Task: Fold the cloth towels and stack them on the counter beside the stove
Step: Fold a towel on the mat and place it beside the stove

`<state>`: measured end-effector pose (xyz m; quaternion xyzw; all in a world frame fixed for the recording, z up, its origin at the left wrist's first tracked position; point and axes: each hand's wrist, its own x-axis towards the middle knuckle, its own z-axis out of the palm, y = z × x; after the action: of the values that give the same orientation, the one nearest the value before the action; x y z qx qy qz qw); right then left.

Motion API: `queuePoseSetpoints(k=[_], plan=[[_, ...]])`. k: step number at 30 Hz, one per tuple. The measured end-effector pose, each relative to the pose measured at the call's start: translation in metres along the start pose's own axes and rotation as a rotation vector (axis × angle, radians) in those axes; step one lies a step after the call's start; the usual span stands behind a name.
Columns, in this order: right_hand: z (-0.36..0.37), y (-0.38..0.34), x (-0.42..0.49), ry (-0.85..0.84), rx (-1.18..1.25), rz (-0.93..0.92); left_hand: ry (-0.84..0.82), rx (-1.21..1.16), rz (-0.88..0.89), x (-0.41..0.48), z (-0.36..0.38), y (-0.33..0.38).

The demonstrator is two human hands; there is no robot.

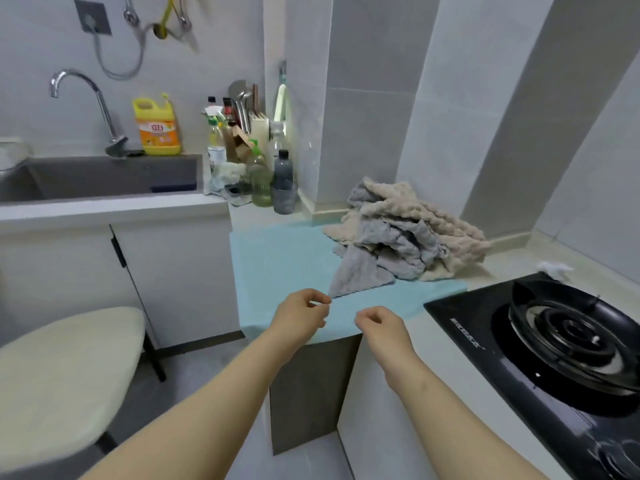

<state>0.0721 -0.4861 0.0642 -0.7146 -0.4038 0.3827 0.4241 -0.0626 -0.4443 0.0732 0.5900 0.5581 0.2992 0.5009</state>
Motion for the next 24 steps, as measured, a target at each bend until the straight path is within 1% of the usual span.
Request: queuePoseSetpoints(k=[6,8,14,17,19,21,24], plan=[[0.032,-0.026,0.106,0.007,0.027,0.014,0.008,0.002,-0.024,0.105,-0.023,0.009],[0.037,-0.039,0.142,0.039,0.047,0.022,0.006,0.011,-0.019,0.142,-0.03,0.017],[0.044,-0.075,0.226,0.16,0.028,-0.067,-0.036,0.04,0.04,0.236,-0.033,0.044],[0.045,-0.084,0.253,0.257,0.051,-0.079,-0.089,0.096,0.144,0.281,-0.025,0.059],[0.043,-0.084,0.266,0.358,0.031,-0.079,-0.158,0.149,0.238,0.31,-0.014,0.068],[0.041,-0.082,0.276,0.476,0.021,-0.055,-0.254,0.185,0.353,0.336,0.0,0.075],[0.043,-0.082,0.277,0.644,0.081,0.011,-0.436,0.278,0.569,0.362,0.02,0.078]])
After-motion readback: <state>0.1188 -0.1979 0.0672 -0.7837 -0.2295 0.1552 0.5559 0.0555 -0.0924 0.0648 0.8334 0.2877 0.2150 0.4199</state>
